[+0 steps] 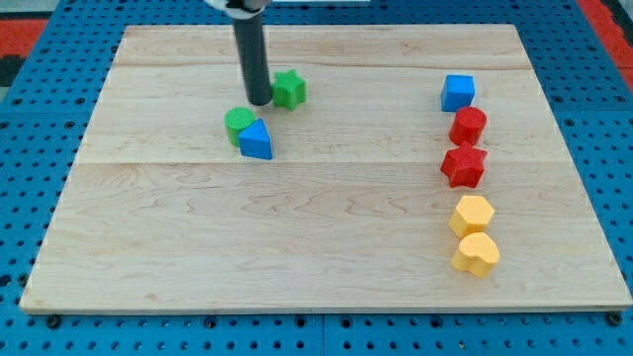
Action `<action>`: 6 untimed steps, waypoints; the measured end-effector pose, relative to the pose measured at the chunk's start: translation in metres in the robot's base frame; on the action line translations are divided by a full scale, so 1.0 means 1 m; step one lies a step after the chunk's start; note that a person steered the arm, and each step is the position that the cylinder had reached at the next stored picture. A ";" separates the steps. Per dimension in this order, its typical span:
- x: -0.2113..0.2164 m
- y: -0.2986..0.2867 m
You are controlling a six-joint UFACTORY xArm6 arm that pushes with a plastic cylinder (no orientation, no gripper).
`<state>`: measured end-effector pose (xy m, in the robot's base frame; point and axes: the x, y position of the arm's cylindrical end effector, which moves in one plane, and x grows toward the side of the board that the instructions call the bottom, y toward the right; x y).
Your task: Push the green star towards blue cube
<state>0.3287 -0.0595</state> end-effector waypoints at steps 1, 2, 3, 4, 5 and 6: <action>-0.015 0.066; -0.021 0.101; -0.021 0.042; -0.034 0.050; -0.057 0.079; -0.060 0.136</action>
